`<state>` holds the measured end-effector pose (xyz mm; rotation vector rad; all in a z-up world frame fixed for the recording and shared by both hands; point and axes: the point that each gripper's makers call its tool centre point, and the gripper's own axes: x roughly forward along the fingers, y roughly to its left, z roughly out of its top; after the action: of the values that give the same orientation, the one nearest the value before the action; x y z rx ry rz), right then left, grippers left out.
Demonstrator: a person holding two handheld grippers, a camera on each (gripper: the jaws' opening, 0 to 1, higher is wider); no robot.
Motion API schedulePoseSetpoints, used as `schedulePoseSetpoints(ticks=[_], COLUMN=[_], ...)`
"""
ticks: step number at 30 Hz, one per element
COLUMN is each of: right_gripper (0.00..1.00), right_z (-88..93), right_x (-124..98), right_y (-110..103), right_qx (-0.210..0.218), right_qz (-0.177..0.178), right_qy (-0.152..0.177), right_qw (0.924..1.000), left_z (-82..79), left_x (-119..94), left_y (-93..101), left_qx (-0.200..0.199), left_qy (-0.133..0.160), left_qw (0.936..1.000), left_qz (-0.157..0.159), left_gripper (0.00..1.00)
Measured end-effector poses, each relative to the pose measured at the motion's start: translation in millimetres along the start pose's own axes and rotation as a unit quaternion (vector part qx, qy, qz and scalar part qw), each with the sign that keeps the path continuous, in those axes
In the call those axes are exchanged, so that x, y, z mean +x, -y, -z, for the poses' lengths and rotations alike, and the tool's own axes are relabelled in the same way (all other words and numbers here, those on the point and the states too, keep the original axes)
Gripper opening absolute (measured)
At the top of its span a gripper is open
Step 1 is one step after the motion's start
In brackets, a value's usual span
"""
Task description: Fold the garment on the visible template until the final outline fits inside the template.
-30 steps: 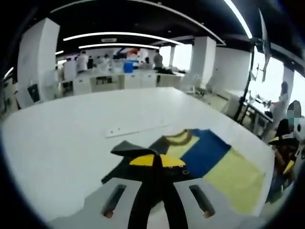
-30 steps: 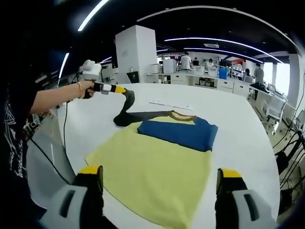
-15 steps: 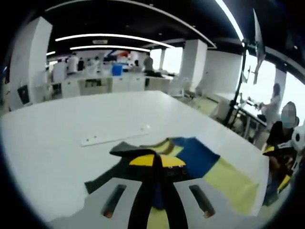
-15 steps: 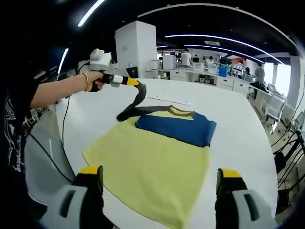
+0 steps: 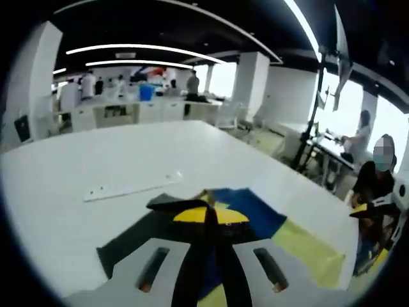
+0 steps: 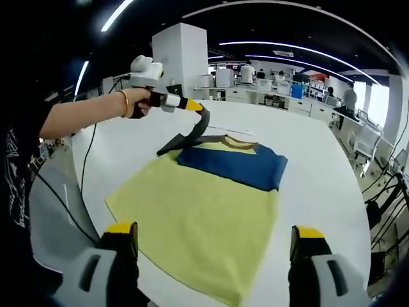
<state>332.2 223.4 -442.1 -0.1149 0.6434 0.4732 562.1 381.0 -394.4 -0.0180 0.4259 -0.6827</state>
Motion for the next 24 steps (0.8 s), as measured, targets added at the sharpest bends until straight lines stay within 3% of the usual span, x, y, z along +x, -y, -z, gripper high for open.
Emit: schedulePoseSetpoints(ticks=[8, 24], right_gripper=[1.0, 1.0], right_z=[2.6, 20.6], right_x=[1.6, -2.5], right_y=[0.0, 1.3], right_qx=[0.0, 0.01], right_qz=[0.004, 0.011], right_qy=[-0.006, -0.021], right_qw=[1.0, 0.9997], left_z=[3.7, 8.5], left_x=[20.3, 38.8], left_y=[32.3, 79.9], left_qx=[0.038, 0.049], left_qy=[-0.017, -0.022], left_qw=[0.9985, 0.9953], left_qz=[0.035, 0.081], left_gripper=[0.0, 0.0])
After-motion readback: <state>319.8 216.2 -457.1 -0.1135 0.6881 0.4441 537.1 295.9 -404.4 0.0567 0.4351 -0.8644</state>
